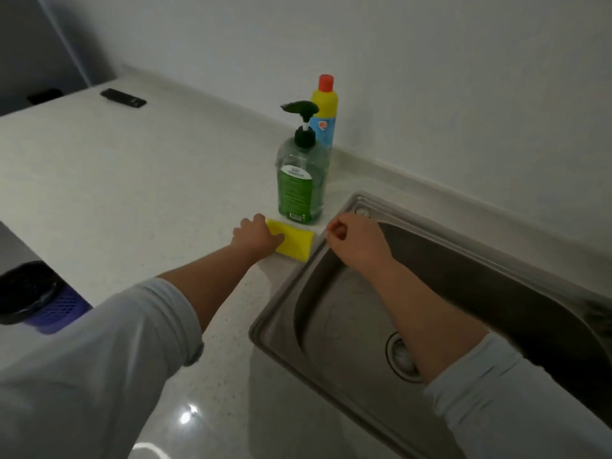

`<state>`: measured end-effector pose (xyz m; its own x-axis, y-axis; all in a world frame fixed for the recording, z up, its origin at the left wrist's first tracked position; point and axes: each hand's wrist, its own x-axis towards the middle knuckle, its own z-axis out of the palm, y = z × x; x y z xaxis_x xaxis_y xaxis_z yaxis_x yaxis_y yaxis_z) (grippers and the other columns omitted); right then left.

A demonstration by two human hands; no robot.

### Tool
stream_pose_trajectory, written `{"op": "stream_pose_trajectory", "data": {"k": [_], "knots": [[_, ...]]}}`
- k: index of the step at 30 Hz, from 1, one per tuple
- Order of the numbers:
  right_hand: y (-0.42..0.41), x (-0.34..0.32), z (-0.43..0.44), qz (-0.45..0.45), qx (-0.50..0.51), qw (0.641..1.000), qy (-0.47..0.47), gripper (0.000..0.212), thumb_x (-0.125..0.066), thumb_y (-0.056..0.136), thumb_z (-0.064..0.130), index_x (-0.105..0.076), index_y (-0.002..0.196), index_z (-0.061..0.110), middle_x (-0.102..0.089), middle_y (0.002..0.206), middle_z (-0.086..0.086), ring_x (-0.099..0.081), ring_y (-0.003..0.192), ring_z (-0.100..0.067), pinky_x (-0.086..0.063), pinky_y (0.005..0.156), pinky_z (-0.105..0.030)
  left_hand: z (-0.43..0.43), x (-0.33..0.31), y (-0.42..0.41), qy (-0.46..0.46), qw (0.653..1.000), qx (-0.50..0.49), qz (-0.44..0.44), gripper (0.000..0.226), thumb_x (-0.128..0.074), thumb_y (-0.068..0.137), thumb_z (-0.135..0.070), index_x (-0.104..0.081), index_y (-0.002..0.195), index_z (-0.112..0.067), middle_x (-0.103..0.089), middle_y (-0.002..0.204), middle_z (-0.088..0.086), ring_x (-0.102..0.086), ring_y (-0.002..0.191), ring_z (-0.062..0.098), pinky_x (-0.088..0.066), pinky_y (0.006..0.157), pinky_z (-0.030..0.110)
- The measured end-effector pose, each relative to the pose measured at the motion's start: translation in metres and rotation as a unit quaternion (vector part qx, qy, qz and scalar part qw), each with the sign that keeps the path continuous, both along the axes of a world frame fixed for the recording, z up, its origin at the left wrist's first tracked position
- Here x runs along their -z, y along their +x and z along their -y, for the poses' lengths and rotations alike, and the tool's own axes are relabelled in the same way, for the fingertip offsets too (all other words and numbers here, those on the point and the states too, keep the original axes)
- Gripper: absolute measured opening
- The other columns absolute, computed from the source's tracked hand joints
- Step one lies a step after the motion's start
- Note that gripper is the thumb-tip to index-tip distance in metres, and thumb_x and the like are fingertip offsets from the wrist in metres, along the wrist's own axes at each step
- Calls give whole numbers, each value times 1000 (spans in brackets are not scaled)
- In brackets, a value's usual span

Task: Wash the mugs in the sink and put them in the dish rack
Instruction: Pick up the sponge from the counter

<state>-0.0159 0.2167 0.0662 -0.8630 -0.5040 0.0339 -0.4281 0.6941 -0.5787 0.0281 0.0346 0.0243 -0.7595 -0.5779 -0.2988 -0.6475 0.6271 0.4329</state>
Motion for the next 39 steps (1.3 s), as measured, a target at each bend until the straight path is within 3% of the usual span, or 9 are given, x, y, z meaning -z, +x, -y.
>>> {"op": "stream_pose_trajectory", "data": {"k": [6,13,17,20,22,26,30,34,39], "knots": [[-6,8,6,18,7,1000,3,16,-58,87,21,-65,98,13,-69,98,-7,-64,91,-23,-52,85,-37,4,20,-10,16,999,-46,22,75,-65,82,-47,-36,134,-2,-45,133,19,-46,122,34,-38,98,39],[-14,16,13,15,3,1000,-12,13,-58,87,19,-65,94,13,-68,95,-6,-63,88,-22,-52,81,-36,-7,16,-7,121,983,-97,-96,41,-69,82,-24,-56,114,-3,-57,108,14,-54,99,27,-42,76,33],[-21,4,26,-12,13,998,-59,9,-58,87,18,-65,91,15,-68,89,-2,-61,79,-17,-53,77,-36,-8,-5,-6,292,908,-160,-255,23,-61,85,-12,-47,104,-11,-51,105,13,-53,96,29,-52,78,41],[-26,-13,39,-95,30,988,-118,9,-58,87,13,-63,94,13,-63,89,-2,-57,77,-16,-52,72,-33,5,-25,-6,377,847,-175,-332,27,-58,90,-14,-46,114,-15,-54,116,12,-57,103,31,-52,76,40],[-33,-26,51,-173,35,973,-150,16,-57,86,10,-61,101,10,-59,98,-7,-55,87,-19,-49,74,-32,16,-42,-14,392,832,-178,-350,34,-56,92,-20,-46,124,-16,-54,116,7,-57,102,28,-51,79,41],[-49,-57,83,-250,33,956,-152,36,-54,87,8,-54,123,8,-52,125,-13,-48,111,-27,-40,89,-28,43,-79,-41,343,867,-158,-326,42,-46,96,-28,-36,134,-14,-47,126,13,-52,110,32,-47,93,51],[-57,-80,111,-231,-1,972,-41,48,-44,96,10,-34,143,10,-29,152,-9,-25,139,-26,-21,113,-32,66,-113,-63,369,875,-96,-297,44,-43,99,-22,-29,139,-8,-43,131,14,-49,117,38,-49,87,55],[-65,-83,120,-206,29,978,-3,43,-38,100,12,-38,143,17,-32,152,-3,-28,139,-22,-24,110,-30,79,-139,-80,383,885,-33,-260,43,-42,99,-15,-33,139,-5,-46,132,18,-52,115,39,-52,76,48],[-70,-84,125,-221,35,973,56,47,-40,98,9,-36,144,20,-32,152,-2,-31,138,-22,-29,109,-34,85,-155,-91,336,917,33,-211,39,-45,96,-8,-38,135,-4,-46,131,20,-52,115,37,-50,89,48]]}}
